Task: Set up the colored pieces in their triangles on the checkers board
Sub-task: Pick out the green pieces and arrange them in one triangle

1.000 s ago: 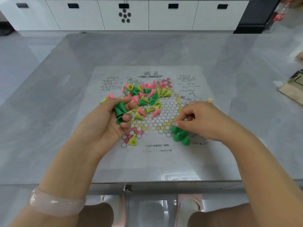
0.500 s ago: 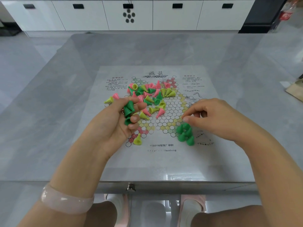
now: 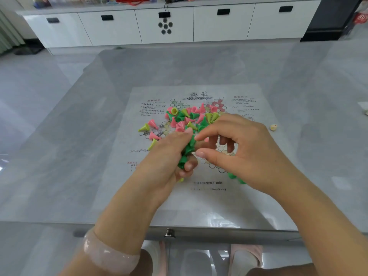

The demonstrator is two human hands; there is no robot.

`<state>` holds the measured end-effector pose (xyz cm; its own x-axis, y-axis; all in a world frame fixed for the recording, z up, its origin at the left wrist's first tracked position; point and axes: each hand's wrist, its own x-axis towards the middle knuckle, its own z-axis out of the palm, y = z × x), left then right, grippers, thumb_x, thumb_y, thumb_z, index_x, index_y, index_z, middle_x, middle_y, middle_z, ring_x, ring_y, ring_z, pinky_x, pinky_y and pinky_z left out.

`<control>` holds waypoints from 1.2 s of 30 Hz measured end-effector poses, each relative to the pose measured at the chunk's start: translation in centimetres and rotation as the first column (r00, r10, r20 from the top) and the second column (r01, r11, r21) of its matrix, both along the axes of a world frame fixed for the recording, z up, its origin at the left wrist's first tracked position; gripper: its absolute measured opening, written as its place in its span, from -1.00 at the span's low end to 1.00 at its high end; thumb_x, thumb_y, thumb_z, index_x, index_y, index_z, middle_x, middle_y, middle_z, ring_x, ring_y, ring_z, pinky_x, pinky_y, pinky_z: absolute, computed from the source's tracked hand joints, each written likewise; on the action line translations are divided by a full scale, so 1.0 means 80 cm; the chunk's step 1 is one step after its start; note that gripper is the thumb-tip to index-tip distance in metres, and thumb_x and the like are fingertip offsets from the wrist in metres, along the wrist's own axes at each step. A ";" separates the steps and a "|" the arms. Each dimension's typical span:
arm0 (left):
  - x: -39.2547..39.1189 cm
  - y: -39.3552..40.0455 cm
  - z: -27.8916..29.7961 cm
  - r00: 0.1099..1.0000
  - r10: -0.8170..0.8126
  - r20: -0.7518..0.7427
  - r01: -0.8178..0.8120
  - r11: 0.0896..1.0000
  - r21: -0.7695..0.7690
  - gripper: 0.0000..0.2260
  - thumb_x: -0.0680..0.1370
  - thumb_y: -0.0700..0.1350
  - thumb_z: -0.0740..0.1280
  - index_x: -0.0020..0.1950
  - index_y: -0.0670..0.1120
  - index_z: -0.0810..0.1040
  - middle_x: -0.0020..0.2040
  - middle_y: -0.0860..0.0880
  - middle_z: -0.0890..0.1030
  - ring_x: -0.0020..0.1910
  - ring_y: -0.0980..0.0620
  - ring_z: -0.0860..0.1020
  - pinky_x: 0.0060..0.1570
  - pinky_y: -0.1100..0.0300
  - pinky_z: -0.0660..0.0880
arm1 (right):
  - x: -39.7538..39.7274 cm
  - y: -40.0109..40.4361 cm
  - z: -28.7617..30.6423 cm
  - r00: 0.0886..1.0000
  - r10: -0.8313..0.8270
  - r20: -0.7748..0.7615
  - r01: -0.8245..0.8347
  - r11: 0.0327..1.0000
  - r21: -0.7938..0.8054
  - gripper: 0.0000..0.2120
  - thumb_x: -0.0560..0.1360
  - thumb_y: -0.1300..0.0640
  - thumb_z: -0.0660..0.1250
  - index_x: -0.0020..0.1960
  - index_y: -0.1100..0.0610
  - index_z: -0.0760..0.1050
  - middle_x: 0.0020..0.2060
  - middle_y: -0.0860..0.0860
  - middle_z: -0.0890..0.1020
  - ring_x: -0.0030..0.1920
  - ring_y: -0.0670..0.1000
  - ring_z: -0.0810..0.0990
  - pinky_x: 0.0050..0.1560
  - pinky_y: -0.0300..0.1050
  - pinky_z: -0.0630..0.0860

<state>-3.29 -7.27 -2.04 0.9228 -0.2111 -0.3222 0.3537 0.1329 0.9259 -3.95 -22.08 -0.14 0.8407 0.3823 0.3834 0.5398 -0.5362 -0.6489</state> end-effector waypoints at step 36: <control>0.011 0.013 -0.004 0.980 0.198 -0.008 -0.198 0.978 -0.064 -0.88 0.57 -0.32 0.13 -0.06 -0.19 0.45 -0.35 -0.02 0.66 -0.52 0.16 0.45 -0.53 0.34 0.40 | 0.016 -0.033 -0.024 0.905 -0.238 -0.353 0.135 0.947 -0.292 -0.92 0.37 0.04 0.42 -0.28 0.00 0.57 -0.24 -0.07 0.40 -0.21 -0.17 0.34 -0.18 -0.20 0.26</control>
